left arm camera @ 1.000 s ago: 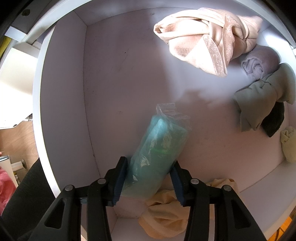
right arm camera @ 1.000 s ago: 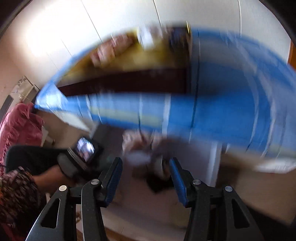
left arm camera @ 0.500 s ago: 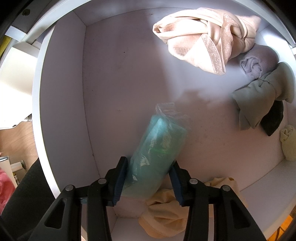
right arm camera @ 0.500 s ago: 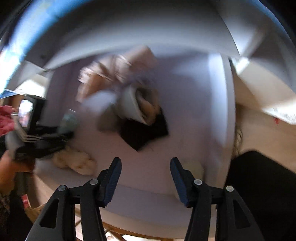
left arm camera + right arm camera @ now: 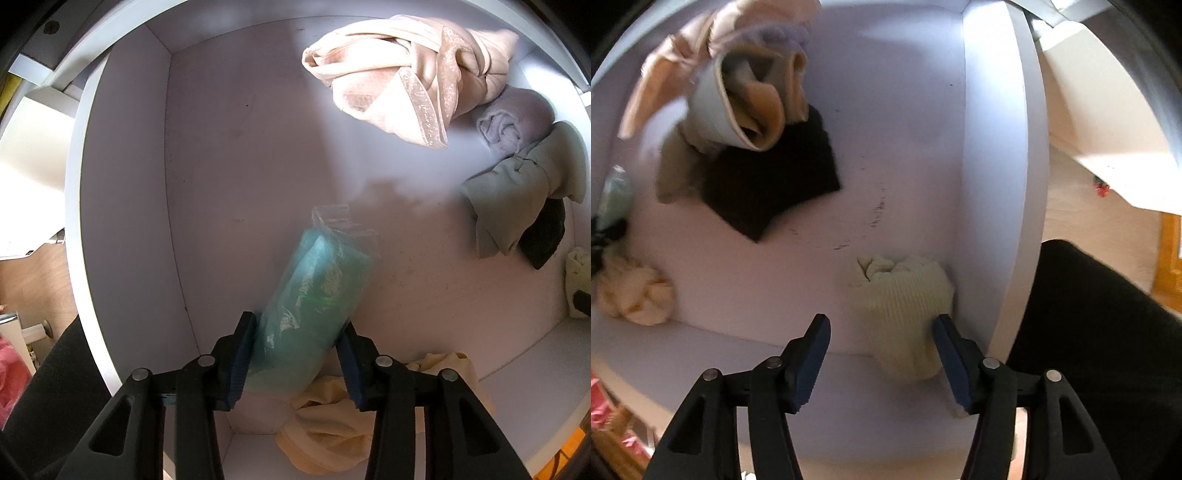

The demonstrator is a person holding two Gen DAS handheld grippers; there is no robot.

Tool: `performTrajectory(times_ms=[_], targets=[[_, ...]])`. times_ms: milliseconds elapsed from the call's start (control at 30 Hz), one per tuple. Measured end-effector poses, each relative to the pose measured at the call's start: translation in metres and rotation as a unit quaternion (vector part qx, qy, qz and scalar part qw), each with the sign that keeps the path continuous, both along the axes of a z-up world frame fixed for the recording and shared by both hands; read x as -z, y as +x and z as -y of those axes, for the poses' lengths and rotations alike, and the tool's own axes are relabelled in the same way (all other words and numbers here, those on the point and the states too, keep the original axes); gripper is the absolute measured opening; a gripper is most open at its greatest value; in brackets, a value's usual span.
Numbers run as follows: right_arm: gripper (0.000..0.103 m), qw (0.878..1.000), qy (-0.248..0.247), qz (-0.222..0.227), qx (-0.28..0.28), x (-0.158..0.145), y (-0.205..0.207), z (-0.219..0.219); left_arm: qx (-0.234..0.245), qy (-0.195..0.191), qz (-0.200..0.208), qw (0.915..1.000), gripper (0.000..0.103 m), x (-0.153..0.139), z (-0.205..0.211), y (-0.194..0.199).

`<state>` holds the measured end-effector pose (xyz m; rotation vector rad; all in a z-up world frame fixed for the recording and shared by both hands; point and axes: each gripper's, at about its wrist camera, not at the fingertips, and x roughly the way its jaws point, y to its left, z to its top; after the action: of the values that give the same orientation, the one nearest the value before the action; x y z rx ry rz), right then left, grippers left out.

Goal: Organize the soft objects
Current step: 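Return the right tool to the drawer and grasp the pale green knit cloth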

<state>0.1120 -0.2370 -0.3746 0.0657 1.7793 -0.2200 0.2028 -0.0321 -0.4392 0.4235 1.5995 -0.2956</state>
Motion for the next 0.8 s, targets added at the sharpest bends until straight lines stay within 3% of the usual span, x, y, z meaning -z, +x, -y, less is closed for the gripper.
performTrajectory(times_ms=[367, 433, 567, 600, 667, 800], targets=[[0.082, 0.998, -0.021, -0.028, -0.060, 0.024, -0.001, -0.016, -0.014, -0.018, 0.006, 0.9997, 0.043, -0.011, -0.009, -0.001], [0.082, 0.997, -0.023, -0.026, -0.067, 0.024, -0.001, -0.017, -0.016, -0.025, 0.009, 0.9995, 0.043, -0.015, -0.011, 0.000], [0.071, 0.998, 0.052, 0.038, -0.009, 0.003, 0.005, -0.005, -0.019, -0.029, 0.012, 0.9993, 0.043, -0.019, -0.016, 0.000], [0.071, 0.998, 0.038, 0.040, -0.005, 0.001, 0.004, -0.001, -0.019, -0.031, 0.012, 0.9993, 0.043, -0.020, -0.018, 0.001], [0.072, 0.999, 0.017, 0.028, -0.009, 0.006, 0.000, 0.004, -0.020, -0.032, 0.013, 0.9992, 0.043, -0.021, -0.019, 0.001], [0.072, 1.000, 0.021, -0.021, -0.009, 0.028, -0.007, 0.004, -0.019, -0.033, 0.013, 0.9992, 0.043, -0.026, -0.024, 0.004]])
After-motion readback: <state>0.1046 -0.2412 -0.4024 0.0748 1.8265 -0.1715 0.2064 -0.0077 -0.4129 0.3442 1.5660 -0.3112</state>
